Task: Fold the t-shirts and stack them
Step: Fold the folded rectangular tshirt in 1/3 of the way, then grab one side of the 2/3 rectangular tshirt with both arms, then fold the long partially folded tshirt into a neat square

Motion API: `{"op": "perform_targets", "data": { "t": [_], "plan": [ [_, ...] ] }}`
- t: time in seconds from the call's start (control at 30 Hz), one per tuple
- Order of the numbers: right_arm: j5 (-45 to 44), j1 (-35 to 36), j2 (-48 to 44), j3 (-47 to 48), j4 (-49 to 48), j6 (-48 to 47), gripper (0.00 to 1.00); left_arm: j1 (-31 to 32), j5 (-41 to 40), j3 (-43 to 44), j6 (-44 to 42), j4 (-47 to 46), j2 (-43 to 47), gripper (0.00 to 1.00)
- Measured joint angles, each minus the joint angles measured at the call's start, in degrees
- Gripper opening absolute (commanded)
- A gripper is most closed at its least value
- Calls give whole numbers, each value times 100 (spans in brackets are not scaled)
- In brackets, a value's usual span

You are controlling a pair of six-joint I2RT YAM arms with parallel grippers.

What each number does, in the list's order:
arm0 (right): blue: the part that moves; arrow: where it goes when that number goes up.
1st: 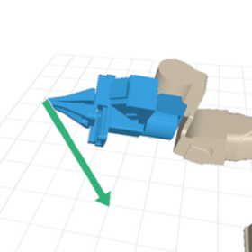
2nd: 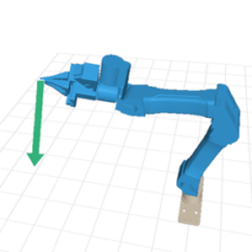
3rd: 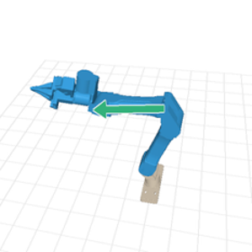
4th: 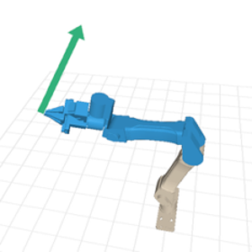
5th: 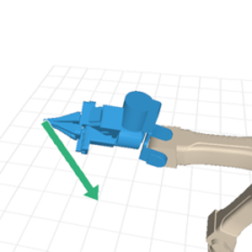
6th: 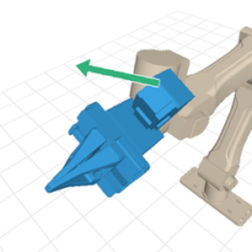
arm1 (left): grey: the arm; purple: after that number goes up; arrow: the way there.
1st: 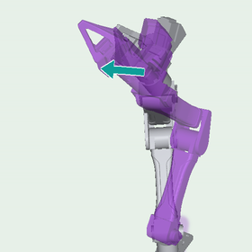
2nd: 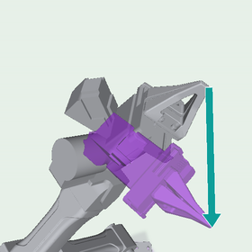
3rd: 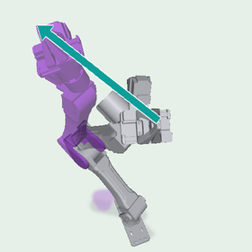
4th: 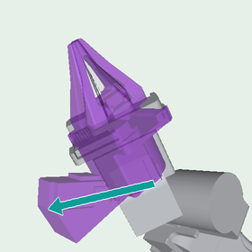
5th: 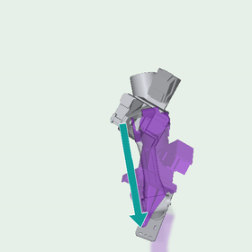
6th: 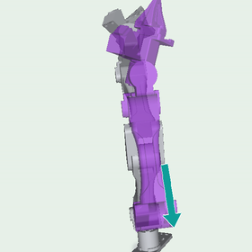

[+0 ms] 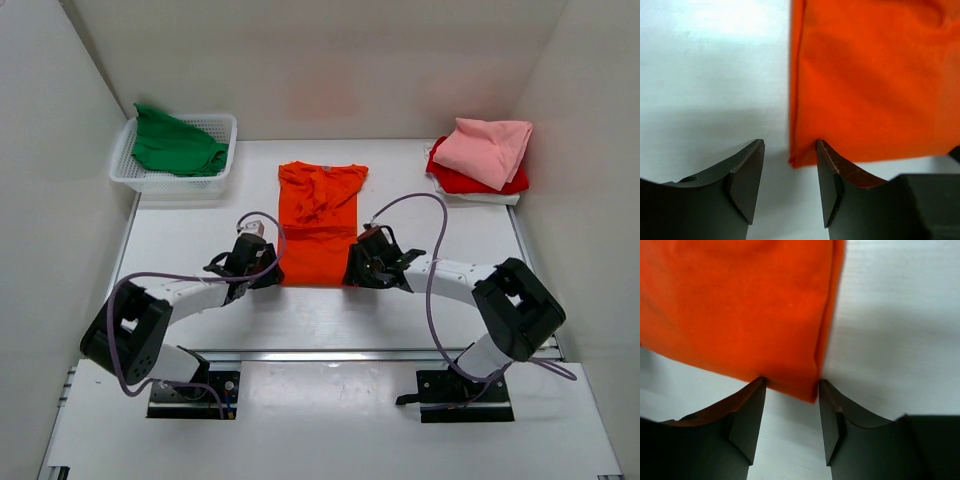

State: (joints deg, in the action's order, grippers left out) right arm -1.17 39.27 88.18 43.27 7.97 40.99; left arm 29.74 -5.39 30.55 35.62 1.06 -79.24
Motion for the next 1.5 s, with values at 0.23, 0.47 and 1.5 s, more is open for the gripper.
{"op": "perform_targets", "data": {
  "t": [0.23, 0.47, 1.5],
  "plan": [
    [151, 7, 468, 339, -76, -39, 0, 76, 284, 428, 160, -343, -719, 0],
    [66, 376, -297, 365, 866, -221, 0, 275, 452, 199, 184, 826, 588, 0],
    [2319, -1464, -807, 1652, 1665, -1126, 0, -732, 1445, 2081, 234, 1923, 841, 0]
  ]
}}
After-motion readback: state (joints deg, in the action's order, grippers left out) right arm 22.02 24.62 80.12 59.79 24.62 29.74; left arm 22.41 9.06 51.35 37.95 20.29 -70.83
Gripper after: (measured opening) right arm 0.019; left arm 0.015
